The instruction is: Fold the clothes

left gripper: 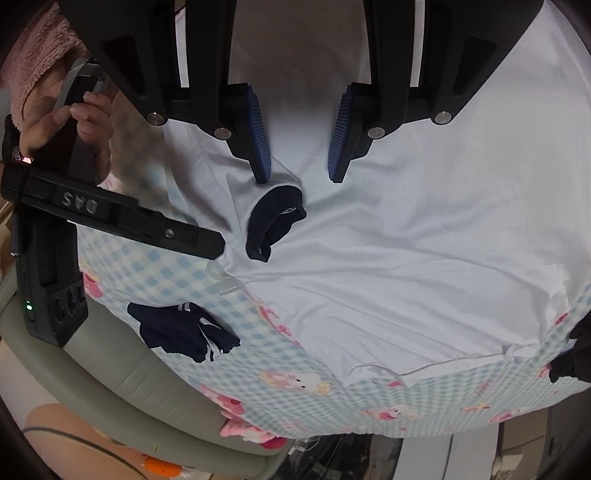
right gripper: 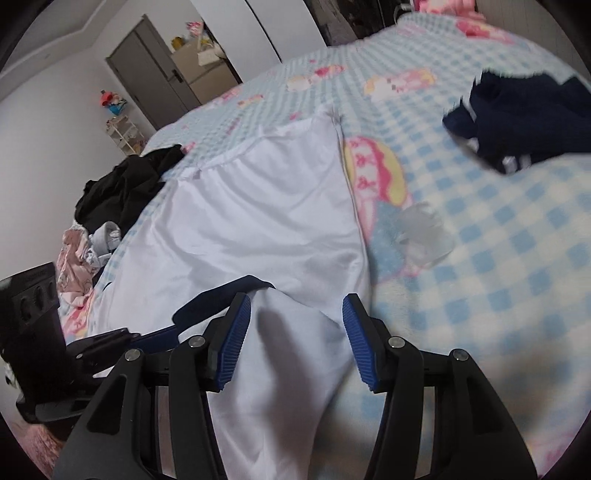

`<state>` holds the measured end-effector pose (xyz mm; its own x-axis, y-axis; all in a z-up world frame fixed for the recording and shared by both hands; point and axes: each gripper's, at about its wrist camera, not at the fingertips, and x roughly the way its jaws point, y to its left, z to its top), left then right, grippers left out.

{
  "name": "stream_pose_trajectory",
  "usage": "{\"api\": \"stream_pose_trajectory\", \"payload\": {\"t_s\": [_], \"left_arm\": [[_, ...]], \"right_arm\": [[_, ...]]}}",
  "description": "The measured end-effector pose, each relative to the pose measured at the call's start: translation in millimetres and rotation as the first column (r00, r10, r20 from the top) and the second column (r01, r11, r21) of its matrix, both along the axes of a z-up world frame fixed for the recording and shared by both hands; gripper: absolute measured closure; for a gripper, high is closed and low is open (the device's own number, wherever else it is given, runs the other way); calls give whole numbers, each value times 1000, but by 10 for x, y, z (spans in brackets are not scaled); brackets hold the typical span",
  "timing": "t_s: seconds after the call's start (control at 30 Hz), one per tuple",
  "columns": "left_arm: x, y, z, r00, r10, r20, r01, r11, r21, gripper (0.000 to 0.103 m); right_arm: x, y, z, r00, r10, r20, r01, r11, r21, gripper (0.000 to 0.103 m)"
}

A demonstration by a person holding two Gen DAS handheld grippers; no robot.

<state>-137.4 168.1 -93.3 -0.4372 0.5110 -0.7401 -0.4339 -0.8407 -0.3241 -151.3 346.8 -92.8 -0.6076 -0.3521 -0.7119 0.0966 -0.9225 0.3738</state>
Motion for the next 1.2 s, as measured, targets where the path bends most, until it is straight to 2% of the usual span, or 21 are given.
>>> {"api": "stream_pose_trajectory", "payload": {"t_s": [0.13,0.27,0.33,0.4,0.6,0.7,0.8,0.87,0.97,1.03,1.07,1.1,1.2], "left_arm": [[-95,54,-36,999,16,44,-17,999,28,68],[-215,88,-139,990,27,138,-44,991,124,70],[-225,108,-143,989,39,145,-61,986,152,93],[-228,129,-149,984,82,157,-102,987,123,99],[-93,-40,-143,964,187,189,-202,977,69,100],[-90,-166,-202,950,199,240,-223,972,77,99],[-59,-195,-165,956,186,228,-213,972,102,97],[-44,-209,-121,959,165,231,-201,969,142,97],[-44,-221,-95,962,149,228,-186,971,149,99],[-39,-233,-91,965,140,224,-175,974,144,99],[-31,-248,-93,965,132,227,-169,974,152,100],[-20,-268,-97,964,131,230,-169,973,154,100],[-11,-308,-155,960,131,246,-167,977,131,100]], "right_arm": [[-13,2,-54,1000,-1,18,1,999,46,48],[-75,25,-167,999,-17,48,14,998,64,48],[-96,26,-194,999,-19,48,15,997,71,48],[-117,26,-220,999,-21,49,17,997,79,48],[-188,37,-295,997,-69,41,63,988,142,50],[-224,62,-343,994,-96,49,85,979,187,50],[-208,75,-312,994,-104,45,96,982,161,50],[-133,80,-193,996,-92,-2,91,988,128,50],[-59,3,-49,998,-6,-55,10,996,84,49],[-75,-115,-111,997,78,-10,-77,992,100,49],[-97,-160,-169,996,83,18,-85,987,139,49],[-119,-168,-235,997,62,40,-69,979,190,50],[-180,1,-314,998,12,67,-22,989,148,50]]}}
